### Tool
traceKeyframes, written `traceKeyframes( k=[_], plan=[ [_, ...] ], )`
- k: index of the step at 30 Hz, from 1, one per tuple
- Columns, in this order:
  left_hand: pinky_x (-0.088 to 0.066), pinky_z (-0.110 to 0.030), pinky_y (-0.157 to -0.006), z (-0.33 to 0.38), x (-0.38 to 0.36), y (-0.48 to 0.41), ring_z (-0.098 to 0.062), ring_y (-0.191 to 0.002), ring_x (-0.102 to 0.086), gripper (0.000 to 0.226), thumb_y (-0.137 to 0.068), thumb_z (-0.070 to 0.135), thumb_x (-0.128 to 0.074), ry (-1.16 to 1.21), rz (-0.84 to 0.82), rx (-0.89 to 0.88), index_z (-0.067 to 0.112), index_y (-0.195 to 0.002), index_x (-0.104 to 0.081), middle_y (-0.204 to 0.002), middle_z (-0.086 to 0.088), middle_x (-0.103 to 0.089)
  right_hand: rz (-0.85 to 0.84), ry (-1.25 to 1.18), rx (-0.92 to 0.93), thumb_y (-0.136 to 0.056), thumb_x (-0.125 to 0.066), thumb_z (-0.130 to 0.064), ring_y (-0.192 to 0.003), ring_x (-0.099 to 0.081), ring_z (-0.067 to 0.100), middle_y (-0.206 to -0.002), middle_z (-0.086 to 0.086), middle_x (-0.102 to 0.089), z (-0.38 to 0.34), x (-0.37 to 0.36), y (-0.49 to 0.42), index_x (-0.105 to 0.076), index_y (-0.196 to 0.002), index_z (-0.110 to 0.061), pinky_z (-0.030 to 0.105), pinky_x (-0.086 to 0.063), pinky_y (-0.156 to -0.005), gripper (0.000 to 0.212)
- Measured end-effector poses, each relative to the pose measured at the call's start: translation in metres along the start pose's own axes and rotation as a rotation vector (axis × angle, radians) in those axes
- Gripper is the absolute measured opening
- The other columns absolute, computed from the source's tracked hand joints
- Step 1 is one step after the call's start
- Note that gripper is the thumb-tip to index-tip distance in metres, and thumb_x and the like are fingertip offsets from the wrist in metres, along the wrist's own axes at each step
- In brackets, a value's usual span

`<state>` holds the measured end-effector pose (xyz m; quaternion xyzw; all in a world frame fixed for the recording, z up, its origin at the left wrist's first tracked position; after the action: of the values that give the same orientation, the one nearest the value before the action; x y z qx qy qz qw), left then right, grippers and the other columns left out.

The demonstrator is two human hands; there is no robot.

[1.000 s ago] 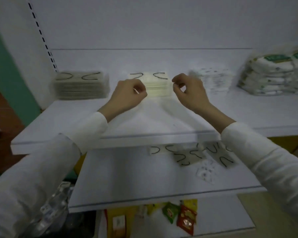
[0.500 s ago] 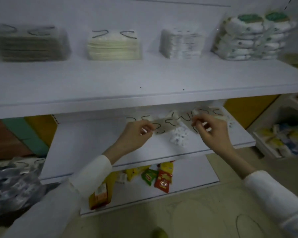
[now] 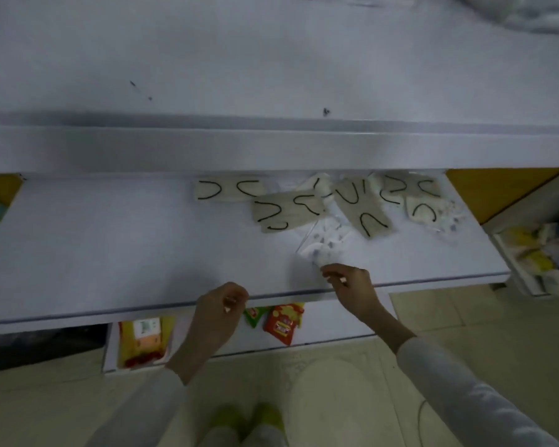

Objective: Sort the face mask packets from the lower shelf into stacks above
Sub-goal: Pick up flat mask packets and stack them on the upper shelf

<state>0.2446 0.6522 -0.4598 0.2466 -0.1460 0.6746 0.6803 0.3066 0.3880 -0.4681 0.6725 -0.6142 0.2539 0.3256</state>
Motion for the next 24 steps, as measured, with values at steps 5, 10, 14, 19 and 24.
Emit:
traceKeyframes(
  k=[5,10,14,19,24],
  plan=[
    [-0.049,-0.014,-0.061,-0.016,0.021,-0.008,0.006,-0.076,-0.061,0.036,-0.085,0.002,-0.063,-0.02,0.067,-0.023,0.036,-0.076,-0.058,-0.082,0.035,-0.062,0.053,-0.227,-0.464,-0.095,-0.047,-0.023,-0.104,-0.063,0.034,-0.107,0.016,-0.068,0.015,-0.046,-0.084,-0.069,-0.099,-0.004,0.039,-0.05,-0.091,0.029],
    [-0.054,-0.019,-0.062,-0.022,0.04,-0.009,0.0,-0.076,-0.064,0.028,-0.085,0.0,-0.063,0.009,0.084,-0.028,0.028,-0.078,-0.063,-0.085,0.022,-0.066,0.224,-0.278,-0.741,-0.074,-0.058,-0.052,-0.108,-0.057,0.033,-0.12,0.009,-0.06,0.009,-0.062,-0.118,-0.059,-0.12,-0.007,0.037,-0.044,-0.095,0.065],
    [-0.054,-0.022,-0.058,-0.028,0.049,-0.004,-0.001,-0.073,-0.064,0.028,-0.084,0.0,-0.06,0.007,0.052,-0.032,0.027,-0.077,-0.064,-0.079,0.021,-0.067,0.346,-0.124,-0.873,-0.085,-0.059,-0.038,-0.118,-0.051,0.026,-0.13,0.009,-0.051,0.009,-0.067,-0.128,-0.051,-0.127,-0.007,0.038,-0.041,-0.099,0.054],
    [-0.053,-0.018,-0.061,-0.044,0.045,-0.002,-0.002,-0.076,-0.065,0.035,-0.082,-0.01,-0.058,-0.008,0.008,0.0,0.024,-0.077,-0.064,-0.079,0.021,-0.067,0.377,-0.165,-0.801,-0.089,-0.054,-0.026,-0.119,-0.052,0.031,-0.128,0.012,-0.054,0.011,-0.067,-0.127,-0.052,-0.122,-0.008,0.039,-0.04,-0.098,0.038],
    [-0.054,-0.018,-0.063,-0.037,0.031,-0.008,-0.002,-0.079,-0.065,0.022,-0.085,0.005,-0.057,0.036,-0.044,-0.023,0.025,-0.079,-0.064,-0.084,0.021,-0.067,0.469,-0.457,-0.708,-0.089,-0.049,-0.019,-0.095,-0.058,0.032,-0.103,0.011,-0.062,0.012,-0.053,-0.117,-0.058,-0.11,-0.009,0.033,-0.042,-0.078,0.025]
  ],
)
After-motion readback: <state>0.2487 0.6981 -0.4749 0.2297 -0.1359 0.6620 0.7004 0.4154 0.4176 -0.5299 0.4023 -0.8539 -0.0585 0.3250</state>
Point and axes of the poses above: each hand's wrist, its own y-axis away from the middle knuckle, its own x-axis out of the back of the hand, z = x × y, the point moved 10 cm from there along -y, towards the middle knuckle
